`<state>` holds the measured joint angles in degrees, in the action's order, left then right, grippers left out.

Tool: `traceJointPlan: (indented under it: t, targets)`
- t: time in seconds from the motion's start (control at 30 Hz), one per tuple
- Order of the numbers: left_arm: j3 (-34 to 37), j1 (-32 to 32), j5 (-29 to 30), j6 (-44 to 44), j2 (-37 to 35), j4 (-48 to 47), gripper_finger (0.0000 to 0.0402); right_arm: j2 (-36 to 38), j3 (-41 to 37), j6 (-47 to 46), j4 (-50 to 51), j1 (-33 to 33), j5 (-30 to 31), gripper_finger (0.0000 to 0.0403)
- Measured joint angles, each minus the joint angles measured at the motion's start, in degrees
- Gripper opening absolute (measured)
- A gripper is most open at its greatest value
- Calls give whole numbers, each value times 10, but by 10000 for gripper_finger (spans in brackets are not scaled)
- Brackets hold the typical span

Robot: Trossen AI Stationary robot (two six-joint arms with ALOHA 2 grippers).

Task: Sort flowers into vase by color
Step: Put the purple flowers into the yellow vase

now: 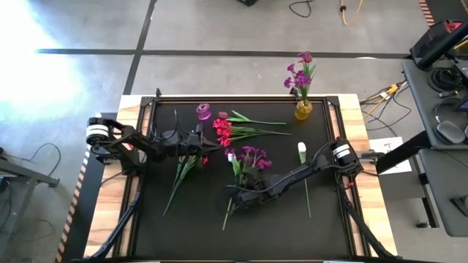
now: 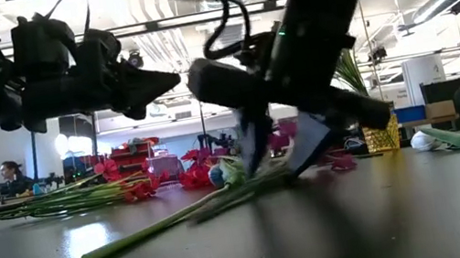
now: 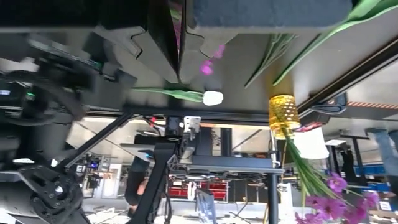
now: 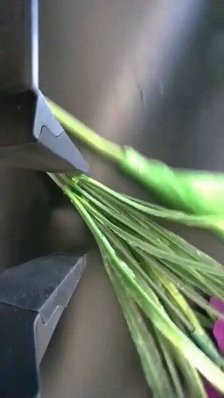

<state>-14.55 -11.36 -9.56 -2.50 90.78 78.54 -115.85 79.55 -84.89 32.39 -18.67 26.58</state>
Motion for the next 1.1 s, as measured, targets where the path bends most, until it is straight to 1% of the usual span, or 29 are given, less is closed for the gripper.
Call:
traceJointPlan:
  t: [0.1, 0.17, 0.23, 0.4, 0.47, 0.53, 0.6, 0.73, 0.83, 0.93, 1.03, 1.1]
  targets:
    - [0, 6, 0, 0, 0, 0, 0, 12, 8, -40, 83, 3, -8, 189]
    - [0, 9, 0, 1, 0, 1, 0, 24, 15, -65, 159, 3, -23, 189]
    - [0, 9, 0, 1, 0, 1, 0, 34, 17, -81, 201, 3, -28, 194]
    - [0, 9, 0, 3, 0, 11, 0, 70, 18, -96, 208, 4, -28, 215]
    - [0, 9, 0, 3, 0, 18, 0, 71, 18, -102, 209, 9, -35, 225]
    - [0, 9, 0, 3, 0, 26, 0, 63, 13, -102, 205, 13, -46, 233]
    - [0, 9, 0, 5, 0, 29, 0, 50, 12, -101, 193, 18, -42, 238]
    - [-4, 8, 0, 8, 0, 32, 0, 25, 12, -96, 184, 26, -48, 235]
    - [-8, 8, 0, 14, 0, 32, 0, 8, 12, -89, 179, 30, -55, 219]
    - [-13, 8, 0, 20, 0, 32, 0, 6, 12, -77, 178, 32, -44, 187]
    - [-18, 8, 0, 21, 0, 31, 0, 6, 11, -53, 179, 34, -14, 134]
    - [-23, 8, 0, 27, 0, 30, 0, 7, 10, -22, 179, 35, 2, 90]
